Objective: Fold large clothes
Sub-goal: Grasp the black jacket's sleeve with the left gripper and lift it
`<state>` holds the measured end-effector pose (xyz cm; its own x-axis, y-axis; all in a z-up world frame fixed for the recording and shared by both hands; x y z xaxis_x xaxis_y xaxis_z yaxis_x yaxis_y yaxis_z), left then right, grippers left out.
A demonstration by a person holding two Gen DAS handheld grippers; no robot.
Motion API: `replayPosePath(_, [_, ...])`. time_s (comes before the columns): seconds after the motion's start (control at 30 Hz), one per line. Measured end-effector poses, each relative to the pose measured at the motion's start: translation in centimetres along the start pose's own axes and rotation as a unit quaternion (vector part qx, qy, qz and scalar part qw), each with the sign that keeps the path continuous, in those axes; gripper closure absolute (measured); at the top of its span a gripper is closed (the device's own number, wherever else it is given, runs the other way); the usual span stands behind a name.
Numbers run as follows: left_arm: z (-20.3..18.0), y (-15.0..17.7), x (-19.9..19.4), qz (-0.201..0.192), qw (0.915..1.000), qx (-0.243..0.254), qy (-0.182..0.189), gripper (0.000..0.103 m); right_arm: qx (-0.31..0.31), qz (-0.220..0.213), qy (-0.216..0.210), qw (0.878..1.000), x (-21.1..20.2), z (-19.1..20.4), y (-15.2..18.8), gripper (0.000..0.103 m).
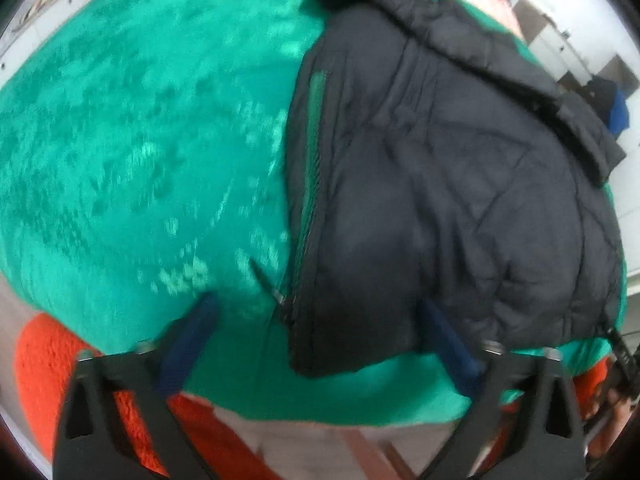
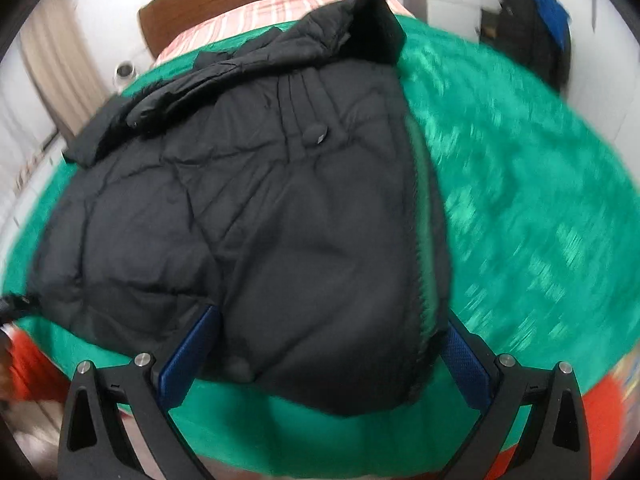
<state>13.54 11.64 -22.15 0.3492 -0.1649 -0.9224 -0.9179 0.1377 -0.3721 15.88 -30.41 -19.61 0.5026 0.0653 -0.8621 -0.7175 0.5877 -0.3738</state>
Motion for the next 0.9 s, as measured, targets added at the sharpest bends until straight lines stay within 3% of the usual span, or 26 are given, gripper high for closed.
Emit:
replayPosePath(0.03, [-0.5, -0.3, -0.2, -0.004, 0.9998, 0.005, 0.017, 0.064, 0.014, -0.002, -0.005, 1.000, -0.3, -0.2, 0.2, 0.011])
replayPosePath(0.07, [-0.9, -0.4, -0.3, -0.004, 0.9994, 0.004, 0.033, 0.078, 0.013, -0.006, -0.002, 1.000, -0.6, -0.4, 0.2, 0.026])
replayPosePath(0.1, [-1.2, -0.5, -0.5, -0.003, 0.9991, 0.000, 0.042, 0.084, 0.009, -0.008, -0.003, 1.000, -0.9, -0.5, 0.2, 0.041])
replayPosePath(0.17, [-1.7, -0.5, -1.1, -0.010, 0.9996, 0.017, 0.021, 0.087, 0.007, -0.010, -0.017, 1.000, -1.9, -0.6, -0.1, 0.062])
replayPosePath(0.2, [-2.0, -0.4, -1.5, -0.013, 0.9994, 0.029, 0.012, 0.088, 0.006, -0.011, -0.021, 1.000, -2.3, -0.7, -0.3, 0.068])
replayPosePath(0.33, [-3.6, 1.2, -3.1, -0.013, 0.9985, 0.053, 0.010, 0.089, -0.018, -0.028, -0.003, 0.999, -4.2, -0.9, -0.3, 0.072])
replayPosePath(0.5, [-3.9, 2.7, -3.0, 0.001, 0.9978, 0.066, 0.005, 0.088, -0.015, -0.021, 0.009, 1.000, -4.1, -1.5, 0.8, 0.073])
replayPosePath(0.57, [-4.1, 2.7, -2.7, 0.008, 0.9972, 0.074, -0.006, 0.085, -0.016, -0.022, 0.018, 0.999, -3.4, -1.4, 0.8, 0.072])
replayPosePath(0.63, [-4.3, 2.7, -2.9, 0.017, 0.9952, 0.090, -0.035, 0.067, -0.016, -0.028, 0.026, 0.999, -3.4, -1.3, 0.6, 0.065])
replayPosePath(0.67, [-4.1, 2.6, -3.4, 0.019, 0.9939, 0.097, -0.049, 0.061, -0.020, -0.031, 0.028, 0.999, -3.4, -1.3, 0.4, 0.047])
replayPosePath(0.7, [-4.0, 2.3, -4.3, 0.017, 0.9922, 0.103, -0.068, 0.048, -0.027, -0.037, 0.028, 0.999, -3.7, -1.3, 0.4, 0.024])
replayPosePath(0.73, [-3.7, 1.7, -5.7, 0.004, 0.9896, 0.112, -0.090, 0.039, -0.032, -0.049, 0.026, 0.998, -4.3, -1.4, 0.3, 0.018])
replayPosePath(0.8, [-3.7, 0.0, -8.6, -0.032, 0.9835, 0.132, -0.119, 0.032, -0.033, -0.087, 0.027, 0.995, -5.7, -1.6, 0.0, 0.017])
replayPosePath(0.9, [-5.5, -6.0, -13.2, -0.114, 0.9651, 0.183, -0.149, 0.016, -0.036, -0.125, 0.033, 0.991, -6.7, -1.5, -0.4, 0.016])
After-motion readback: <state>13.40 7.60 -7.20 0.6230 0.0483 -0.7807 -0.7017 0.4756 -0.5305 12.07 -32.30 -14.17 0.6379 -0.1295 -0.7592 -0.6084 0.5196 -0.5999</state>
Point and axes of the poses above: each gripper's, at about its wrist camera, not at the fingertips, and x roughly the way its jaws point, z to its left, y to its underside, the point moved 8 cm from there along x, roughly the way its jaws point, and after that the axes turned 15 degrees about x, right-handed, at the moved point
